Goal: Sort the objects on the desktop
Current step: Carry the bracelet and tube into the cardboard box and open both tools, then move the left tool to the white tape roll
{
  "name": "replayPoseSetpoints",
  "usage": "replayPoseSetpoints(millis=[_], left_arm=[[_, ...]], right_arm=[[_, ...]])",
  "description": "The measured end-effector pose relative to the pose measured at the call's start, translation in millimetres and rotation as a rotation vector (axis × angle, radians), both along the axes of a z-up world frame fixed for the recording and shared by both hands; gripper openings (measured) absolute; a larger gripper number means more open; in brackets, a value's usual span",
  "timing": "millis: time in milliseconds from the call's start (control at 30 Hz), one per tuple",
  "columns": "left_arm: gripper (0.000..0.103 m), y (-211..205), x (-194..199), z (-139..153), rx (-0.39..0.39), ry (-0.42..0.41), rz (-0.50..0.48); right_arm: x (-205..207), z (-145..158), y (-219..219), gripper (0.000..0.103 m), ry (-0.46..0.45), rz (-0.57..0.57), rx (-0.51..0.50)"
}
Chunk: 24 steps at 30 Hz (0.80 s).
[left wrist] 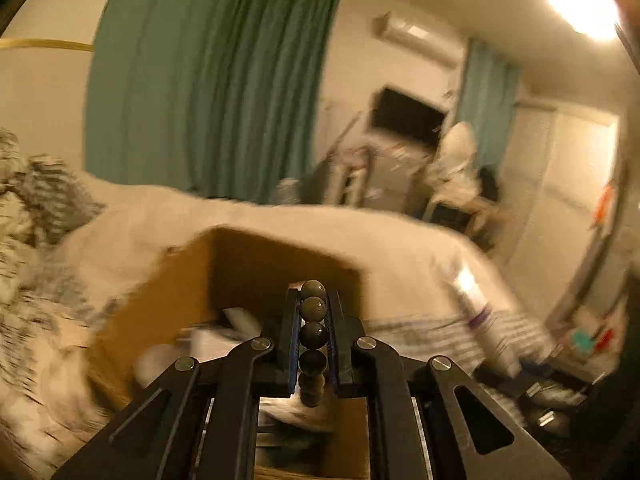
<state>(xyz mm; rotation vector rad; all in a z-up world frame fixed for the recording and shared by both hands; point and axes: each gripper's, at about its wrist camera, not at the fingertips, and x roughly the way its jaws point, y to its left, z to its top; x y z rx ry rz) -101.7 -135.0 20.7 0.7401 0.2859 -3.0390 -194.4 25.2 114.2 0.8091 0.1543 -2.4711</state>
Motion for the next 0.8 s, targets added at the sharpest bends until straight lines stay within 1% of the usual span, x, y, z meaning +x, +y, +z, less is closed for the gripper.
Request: replayPoseSetpoints(millis=[33,67,133,167,200,233,267,300,333,367,400,467,567,633,700,733,800], left_arm=[[0.011,-7,-5,-7,-0.020,-0.019,0.037],[0.011,-14,-10,-14,-0.023,-0.049,0.056],[0.011,-23,-19,-24,0.012,-0.098,0.058],[0.013,-24,-20,-26,0.025,-0.110,0.047],[0.016,-23,-20,-27,0.019,-0.107,0.044],[0.030,-19,-20,-27,-0.004,-0.106,0.048],[0.044,-18,-19,-28,-0.019,-0.104,0.055],[0.079,-16,-18,-27,-0.031,-0.101,0.070],[0.103,-17,-15,-27,-0.042,-0.096,0.098],[0.103,-18,-11,-26,-0.044,-0.074,0.138],[0.103,-17,-8,-26,-0.043,-0.062,0.158],[0.103,-19,-8,-27,-0.042,-0.083,0.157],[0.103,-7,-2,-26,-0.038,-0.095,0.159],[0.103,9,5,-24,-0.014,-0.086,0.134],[0.103,36,15,-21,0.013,-0.061,0.044],[0.103,55,22,-20,0.010,-0.047,-0.023],[0.103,89,32,-21,-0.019,-0.037,-0.101]], right_arm=[[-10,2,-20,0.021,-0.003,0.026,0.000],[-15,1,-32,0.021,-0.011,0.040,-0.004],[-32,-1,-61,0.021,-0.031,0.065,-0.008],[-38,-2,-73,0.021,-0.032,0.062,-0.006],[-45,-3,-81,0.021,-0.034,0.055,-0.008],[-53,-5,-88,0.028,-0.047,0.046,-0.022],[-57,-4,-90,0.038,-0.054,0.037,-0.040],[-59,-4,-90,0.061,-0.056,0.025,-0.056],[-62,-2,-86,0.066,-0.054,0.007,-0.076],[-61,1,-79,0.066,-0.044,-0.013,-0.110],[-62,3,-70,0.066,-0.044,-0.024,-0.139],[-60,8,-50,0.066,-0.045,-0.052,-0.161],[-49,11,-8,0.067,-0.033,-0.108,-0.150],[-38,11,26,0.072,-0.021,-0.160,-0.115],[-26,10,53,0.072,-0.017,-0.204,-0.079],[-20,8,72,0.072,-0.017,-0.231,-0.057],[-12,3,108,0.072,-0.021,-0.292,-0.031]])
